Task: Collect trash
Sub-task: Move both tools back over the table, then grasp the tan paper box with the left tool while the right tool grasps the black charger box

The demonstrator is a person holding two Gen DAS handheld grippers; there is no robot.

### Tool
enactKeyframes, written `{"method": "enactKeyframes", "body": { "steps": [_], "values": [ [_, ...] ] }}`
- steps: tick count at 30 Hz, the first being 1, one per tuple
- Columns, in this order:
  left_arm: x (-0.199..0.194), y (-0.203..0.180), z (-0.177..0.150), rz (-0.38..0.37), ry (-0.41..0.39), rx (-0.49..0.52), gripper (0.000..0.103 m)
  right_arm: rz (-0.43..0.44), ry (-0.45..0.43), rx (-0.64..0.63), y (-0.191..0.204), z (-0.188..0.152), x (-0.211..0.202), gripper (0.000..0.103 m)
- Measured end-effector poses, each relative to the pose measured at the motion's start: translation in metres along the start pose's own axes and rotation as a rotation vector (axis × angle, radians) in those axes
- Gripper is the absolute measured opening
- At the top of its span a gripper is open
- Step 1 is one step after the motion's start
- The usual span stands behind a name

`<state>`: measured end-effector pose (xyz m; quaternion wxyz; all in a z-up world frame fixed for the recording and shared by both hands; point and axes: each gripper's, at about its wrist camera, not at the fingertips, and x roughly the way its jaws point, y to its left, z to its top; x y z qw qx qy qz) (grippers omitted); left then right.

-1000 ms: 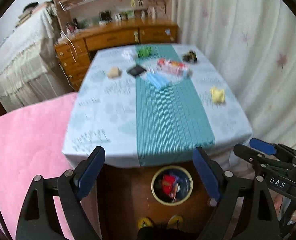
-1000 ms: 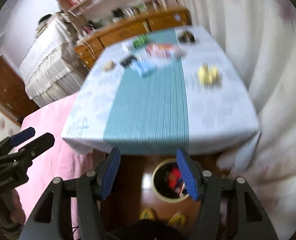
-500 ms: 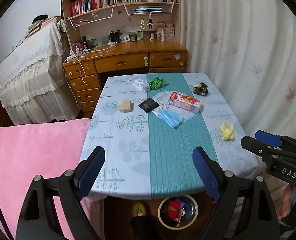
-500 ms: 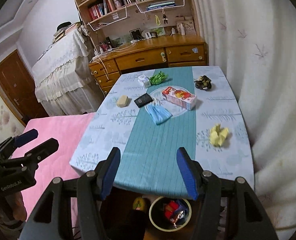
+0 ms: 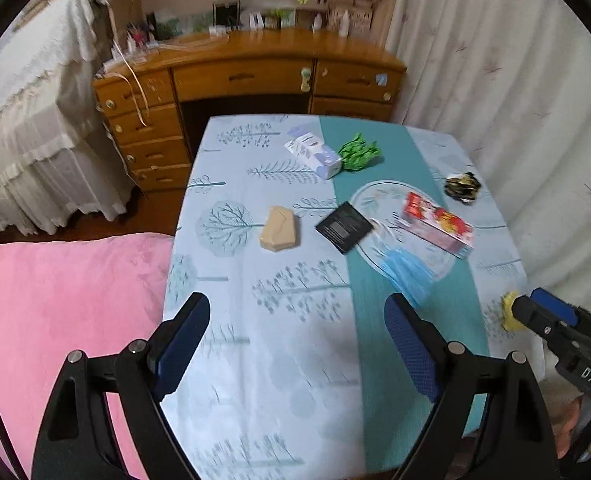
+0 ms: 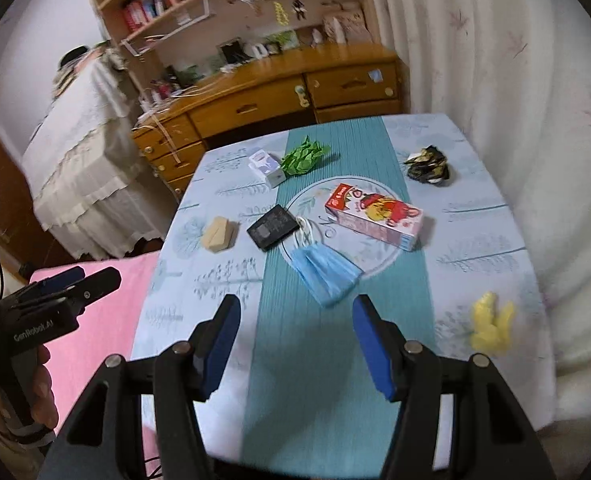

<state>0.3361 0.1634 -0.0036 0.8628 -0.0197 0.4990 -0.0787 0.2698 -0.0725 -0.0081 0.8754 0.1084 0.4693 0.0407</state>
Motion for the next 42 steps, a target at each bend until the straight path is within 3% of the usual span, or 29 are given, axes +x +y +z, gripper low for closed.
{"method": "enactKeyframes", "body": {
  "steps": [7, 13, 19, 24, 28, 32, 33, 40, 42],
  "values": [
    [0.101, 0.045, 0.052, -0.02, 0.145, -0.022, 0.088, -0.028, 0.058, 0.101, 0.011, 0.032, 0.077, 0.058],
    [0.168, 0.052, 0.065, -0.045, 0.237, -0.001, 0.088, -0.064, 0.075, 0.113, 0.017, 0.049, 0.123, 0.058],
    [0.208, 0.043, 0.066, -0.09, 0.305, 0.01, 0.088, -0.083, 0.104, 0.138, 0.016, 0.055, 0.15, 0.059],
    [0.229, 0.03, 0.067, -0.093, 0.321, 0.04, 0.086, -0.084, 0.128, 0.135, 0.017, 0.055, 0.16, 0.059],
    [0.244, 0.023, 0.064, -0.07, 0.354, 0.053, 0.063, -0.082, 0.145, 0.127, 0.018, 0.056, 0.168, 0.059],
    [0.245, 0.013, 0.062, -0.034, 0.318, 0.095, 0.056, -0.079, 0.157, 0.109, 0.021, 0.059, 0.176, 0.059],
    [0.245, 0.011, 0.061, -0.01, 0.306, 0.109, 0.047, -0.075, 0.162, 0.102, 0.022, 0.059, 0.178, 0.059],
    [0.236, 0.024, 0.056, -0.015, 0.295, 0.07, 0.045, -0.064, 0.198, -0.078, 0.034, 0.069, 0.204, 0.059],
    [0.233, 0.033, 0.055, -0.01, 0.296, 0.061, 0.045, -0.057, 0.188, -0.16, 0.041, 0.072, 0.21, 0.065]
  ]
}}
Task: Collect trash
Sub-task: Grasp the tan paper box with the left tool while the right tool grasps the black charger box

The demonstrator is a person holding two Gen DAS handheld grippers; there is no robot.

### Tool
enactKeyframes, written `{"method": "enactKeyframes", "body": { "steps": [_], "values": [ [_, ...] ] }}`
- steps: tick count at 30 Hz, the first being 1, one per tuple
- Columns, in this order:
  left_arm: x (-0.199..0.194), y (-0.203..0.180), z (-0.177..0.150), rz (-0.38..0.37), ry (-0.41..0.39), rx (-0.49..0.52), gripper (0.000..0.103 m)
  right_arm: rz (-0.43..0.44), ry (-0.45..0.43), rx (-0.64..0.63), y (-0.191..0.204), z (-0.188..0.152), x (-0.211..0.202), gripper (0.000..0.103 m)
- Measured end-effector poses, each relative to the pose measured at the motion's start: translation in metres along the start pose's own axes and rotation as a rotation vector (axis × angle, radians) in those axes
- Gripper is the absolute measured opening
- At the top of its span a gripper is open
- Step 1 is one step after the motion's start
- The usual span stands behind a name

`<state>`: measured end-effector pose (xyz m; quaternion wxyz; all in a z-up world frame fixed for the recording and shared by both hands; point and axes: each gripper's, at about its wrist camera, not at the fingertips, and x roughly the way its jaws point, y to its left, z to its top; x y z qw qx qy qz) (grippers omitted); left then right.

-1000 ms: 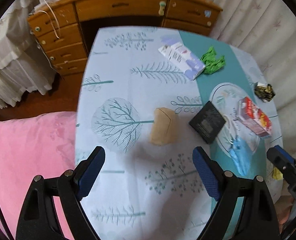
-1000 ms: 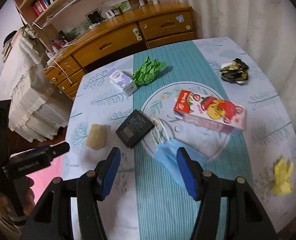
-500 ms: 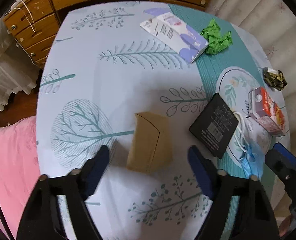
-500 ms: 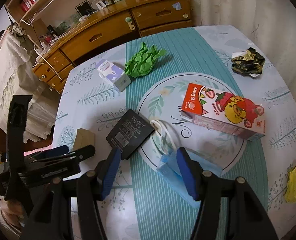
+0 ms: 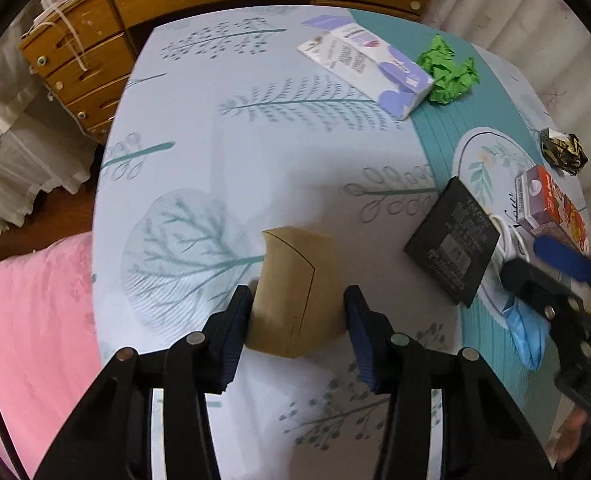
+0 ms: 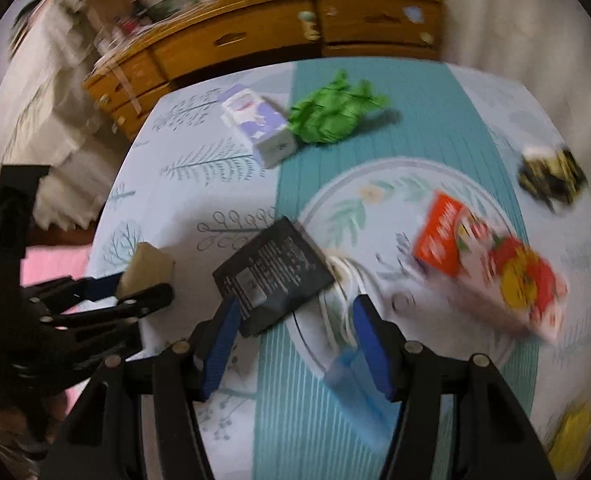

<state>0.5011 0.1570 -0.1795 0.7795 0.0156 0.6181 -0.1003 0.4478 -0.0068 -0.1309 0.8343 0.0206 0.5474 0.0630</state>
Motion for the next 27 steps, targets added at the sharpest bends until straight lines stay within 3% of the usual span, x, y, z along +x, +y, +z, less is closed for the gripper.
{"method": "enactKeyframes", "body": {
  "steps": [1, 3, 9, 15, 18, 27],
  "values": [
    [-0.001, 0.003, -0.002, 0.0, 0.002, -0.004, 0.045, 0.005, -0.009, -0.043, 0.004, 0.003, 0.003, 0.073],
    [-0.007, 0.011, -0.006, 0.004, 0.004, -0.014, 0.045, 0.015, -0.021, -0.116, 0.009, 0.007, 0.008, 0.079],
    [-0.019, 0.032, -0.016, -0.008, -0.004, -0.055, 0.045, 0.025, -0.019, -0.268, 0.019, 0.02, 0.029, 0.08],
    [-0.025, 0.037, -0.02, -0.006, -0.019, -0.066, 0.045, 0.016, 0.062, -0.332, 0.019, 0.02, 0.055, 0.082],
    [-0.025, 0.041, -0.021, -0.01, -0.02, -0.085, 0.045, 0.018, 0.057, -0.362, 0.024, 0.018, 0.059, 0.091],
    [-0.026, 0.051, -0.029, -0.016, -0.018, -0.103, 0.045, 0.01, 0.067, -0.378, 0.029, 0.02, 0.063, 0.093]
  ]
}}
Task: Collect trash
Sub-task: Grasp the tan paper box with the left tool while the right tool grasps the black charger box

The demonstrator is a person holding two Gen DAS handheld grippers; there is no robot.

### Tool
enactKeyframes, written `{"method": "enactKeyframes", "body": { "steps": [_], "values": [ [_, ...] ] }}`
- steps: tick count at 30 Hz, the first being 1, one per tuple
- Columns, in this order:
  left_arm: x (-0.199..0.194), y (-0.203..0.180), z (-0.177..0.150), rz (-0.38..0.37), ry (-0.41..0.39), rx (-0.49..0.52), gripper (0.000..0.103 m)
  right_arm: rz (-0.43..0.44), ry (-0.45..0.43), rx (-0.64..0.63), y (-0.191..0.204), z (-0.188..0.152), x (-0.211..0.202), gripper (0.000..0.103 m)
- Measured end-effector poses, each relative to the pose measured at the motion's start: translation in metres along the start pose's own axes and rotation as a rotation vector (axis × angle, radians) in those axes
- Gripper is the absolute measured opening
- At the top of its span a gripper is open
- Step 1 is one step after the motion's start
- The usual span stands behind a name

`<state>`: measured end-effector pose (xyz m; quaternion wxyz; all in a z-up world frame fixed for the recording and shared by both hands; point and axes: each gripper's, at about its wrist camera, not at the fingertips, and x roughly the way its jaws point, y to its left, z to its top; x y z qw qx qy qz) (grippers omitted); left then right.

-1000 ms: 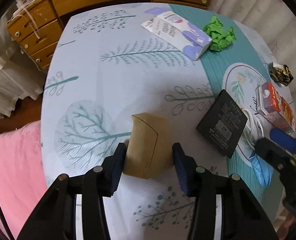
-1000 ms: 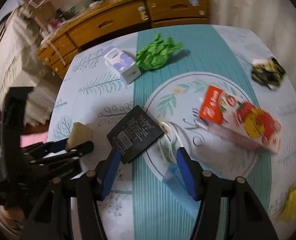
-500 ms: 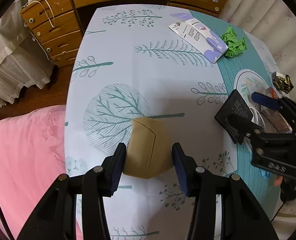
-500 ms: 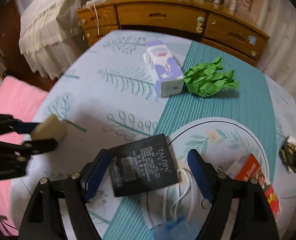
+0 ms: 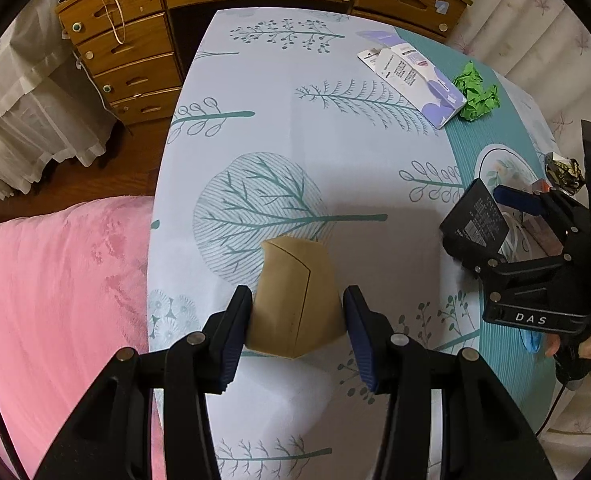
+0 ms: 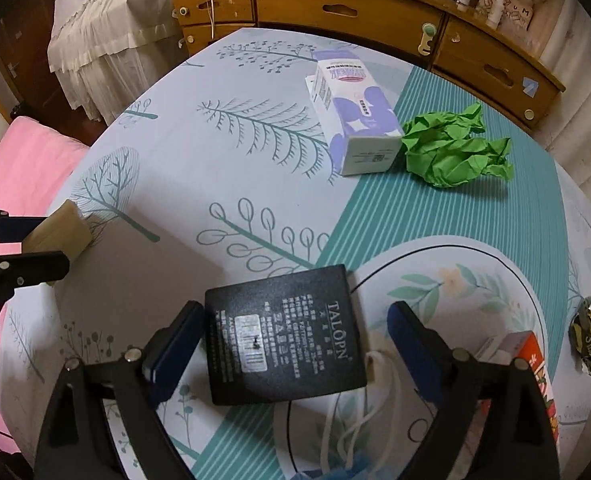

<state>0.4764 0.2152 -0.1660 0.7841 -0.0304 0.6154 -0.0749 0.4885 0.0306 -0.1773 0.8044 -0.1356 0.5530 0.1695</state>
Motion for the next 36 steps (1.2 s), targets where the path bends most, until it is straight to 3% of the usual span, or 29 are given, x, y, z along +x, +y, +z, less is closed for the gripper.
{"method": "enactKeyframes", "body": {
  "steps": [13, 17, 22, 24, 26, 27, 28, 34, 35, 36],
  "values": [
    [-0.004, -0.005, -0.005, 0.003, -0.002, 0.0, 0.045, 0.004, 0.005, 0.005, -0.001, 0.0, 0.0, 0.092],
    [-0.005, -0.007, -0.01, 0.002, 0.001, 0.002, 0.045, 0.097, -0.007, 0.029, -0.002, -0.005, -0.007, 0.092],
    [-0.004, -0.01, -0.014, 0.003, 0.008, 0.006, 0.045, 0.007, 0.003, -0.035, 0.01, -0.009, -0.004, 0.092],
    [-0.004, -0.011, -0.015, 0.004, 0.007, 0.01, 0.045, 0.009, 0.005, -0.014, 0.009, -0.008, -0.004, 0.093],
    [-0.005, -0.013, -0.016, 0.005, 0.006, 0.015, 0.045, 0.0, 0.005, 0.0, 0.008, -0.006, -0.005, 0.09],
    [-0.006, -0.014, -0.017, 0.004, 0.004, 0.016, 0.045, -0.001, -0.011, 0.009, 0.007, -0.005, -0.007, 0.075],
    [-0.008, -0.014, -0.017, 0.004, 0.001, 0.018, 0.045, 0.0, -0.002, 0.017, 0.007, -0.004, -0.009, 0.072],
    [-0.026, -0.022, -0.024, 0.01, -0.028, 0.03, 0.045, 0.024, -0.035, 0.04, 0.011, -0.014, -0.032, 0.071],
    [-0.03, -0.024, -0.026, 0.012, -0.034, 0.03, 0.044, 0.031, -0.051, 0.047, 0.011, -0.017, -0.04, 0.071],
    [-0.035, -0.026, -0.03, 0.012, -0.04, 0.031, 0.02, 0.043, -0.071, 0.059, 0.012, -0.021, -0.05, 0.071]
  ]
}}
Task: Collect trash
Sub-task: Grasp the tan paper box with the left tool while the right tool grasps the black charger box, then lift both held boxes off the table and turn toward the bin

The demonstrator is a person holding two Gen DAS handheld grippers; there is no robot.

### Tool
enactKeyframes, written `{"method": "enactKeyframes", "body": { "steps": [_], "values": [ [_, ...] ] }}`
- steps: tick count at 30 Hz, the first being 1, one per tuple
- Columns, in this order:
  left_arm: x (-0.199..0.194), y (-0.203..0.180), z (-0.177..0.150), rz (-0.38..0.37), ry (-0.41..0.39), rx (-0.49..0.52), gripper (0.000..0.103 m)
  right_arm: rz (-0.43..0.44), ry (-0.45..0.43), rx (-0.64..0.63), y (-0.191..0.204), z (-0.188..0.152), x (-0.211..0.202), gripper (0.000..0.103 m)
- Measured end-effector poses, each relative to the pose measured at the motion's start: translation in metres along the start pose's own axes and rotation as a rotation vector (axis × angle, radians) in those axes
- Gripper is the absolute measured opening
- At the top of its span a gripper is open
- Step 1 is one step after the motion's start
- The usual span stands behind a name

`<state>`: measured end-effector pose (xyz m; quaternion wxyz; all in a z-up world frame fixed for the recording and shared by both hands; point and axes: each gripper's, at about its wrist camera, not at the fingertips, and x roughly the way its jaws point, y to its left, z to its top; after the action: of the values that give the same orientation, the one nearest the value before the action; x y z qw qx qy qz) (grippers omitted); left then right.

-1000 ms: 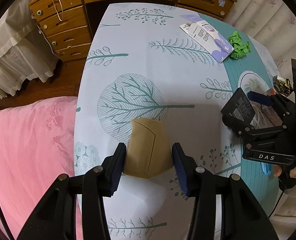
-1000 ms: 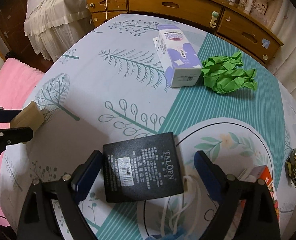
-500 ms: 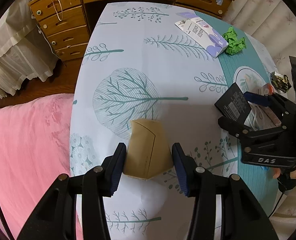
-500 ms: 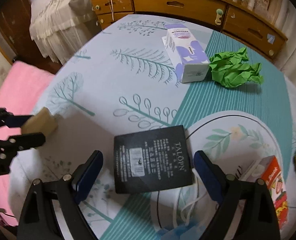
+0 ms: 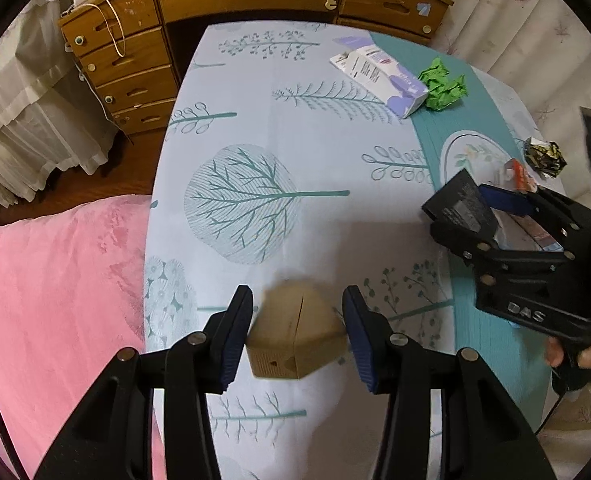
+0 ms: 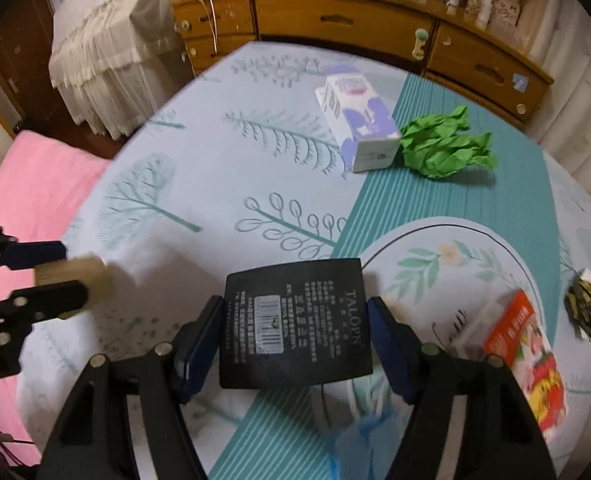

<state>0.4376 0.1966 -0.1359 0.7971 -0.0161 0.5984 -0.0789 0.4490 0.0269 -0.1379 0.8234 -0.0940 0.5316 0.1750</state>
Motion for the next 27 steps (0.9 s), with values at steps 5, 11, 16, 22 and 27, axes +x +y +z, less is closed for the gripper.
{"method": "enactKeyframes", "body": {
  "steps": [5, 11, 16, 22, 27],
  "values": [
    [-0.025, -0.011, -0.018, -0.015, -0.013, -0.008, 0.01, 0.048, -0.097, 0.035, 0.006, -0.023, -0.056, 0.071],
    [-0.052, -0.017, -0.054, -0.106, -0.063, -0.081, 0.01, 0.061, -0.116, 0.027, 0.012, -0.068, -0.093, 0.071],
    [-0.059, -0.005, -0.082, -0.103, -0.038, -0.169, 0.018, 0.093, -0.107, 0.064, 0.009, -0.1, -0.105, 0.071],
    [-0.057, -0.001, -0.098, -0.084, -0.03, -0.174, 0.063, 0.12, -0.1, 0.088, 0.009, -0.123, -0.106, 0.071],
    [-0.048, -0.002, -0.098, -0.051, -0.01, -0.136, 0.066, 0.132, -0.098, 0.074, 0.014, -0.125, -0.102, 0.071]
  ]
}}
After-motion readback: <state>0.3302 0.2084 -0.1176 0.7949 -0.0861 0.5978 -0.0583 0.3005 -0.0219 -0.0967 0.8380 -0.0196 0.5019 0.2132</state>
